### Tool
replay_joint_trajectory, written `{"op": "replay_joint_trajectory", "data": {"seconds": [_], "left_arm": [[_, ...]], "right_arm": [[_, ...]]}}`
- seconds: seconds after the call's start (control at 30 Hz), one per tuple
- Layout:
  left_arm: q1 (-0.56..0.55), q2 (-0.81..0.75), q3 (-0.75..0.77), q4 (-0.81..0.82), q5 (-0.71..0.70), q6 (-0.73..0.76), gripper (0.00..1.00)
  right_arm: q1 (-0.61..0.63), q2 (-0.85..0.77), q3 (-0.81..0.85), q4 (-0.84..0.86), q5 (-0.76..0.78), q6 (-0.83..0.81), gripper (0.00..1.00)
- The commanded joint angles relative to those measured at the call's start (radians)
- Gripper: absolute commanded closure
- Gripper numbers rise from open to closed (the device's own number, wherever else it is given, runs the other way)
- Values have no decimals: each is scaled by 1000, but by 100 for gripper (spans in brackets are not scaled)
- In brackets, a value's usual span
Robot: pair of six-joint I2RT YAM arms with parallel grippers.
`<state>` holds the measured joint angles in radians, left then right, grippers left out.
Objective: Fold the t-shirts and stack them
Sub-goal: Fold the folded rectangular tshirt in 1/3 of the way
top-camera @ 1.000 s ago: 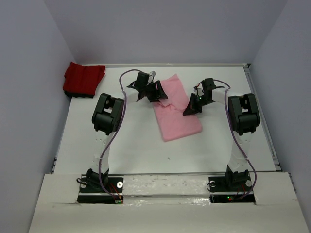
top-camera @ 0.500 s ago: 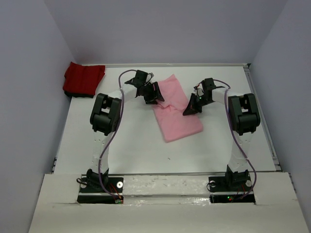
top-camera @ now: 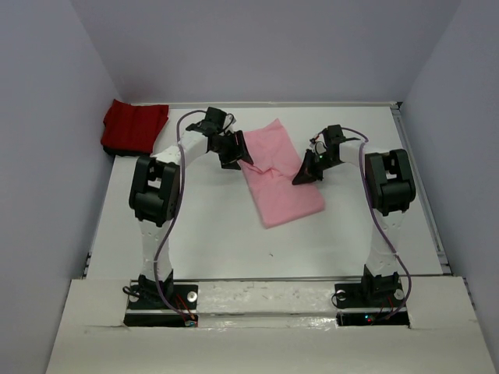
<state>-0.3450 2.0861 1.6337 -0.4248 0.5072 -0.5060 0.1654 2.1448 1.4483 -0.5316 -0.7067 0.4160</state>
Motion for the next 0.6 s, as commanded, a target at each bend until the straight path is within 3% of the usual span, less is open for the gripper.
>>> {"op": "replay_joint_trajectory", "data": {"seconds": [0.0,0.33,0.57], "left_arm": [[6,-125,-70,-62,-9,-31,37],[17,-311,-404,210,62,-333,39],[11,-351,-547,305,86,-434,39]], "right_arm": [[8,27,26,-2,32,-9,100],[8,27,17,1,6,12,100],[28,35,24,1,7,20,100]]}}
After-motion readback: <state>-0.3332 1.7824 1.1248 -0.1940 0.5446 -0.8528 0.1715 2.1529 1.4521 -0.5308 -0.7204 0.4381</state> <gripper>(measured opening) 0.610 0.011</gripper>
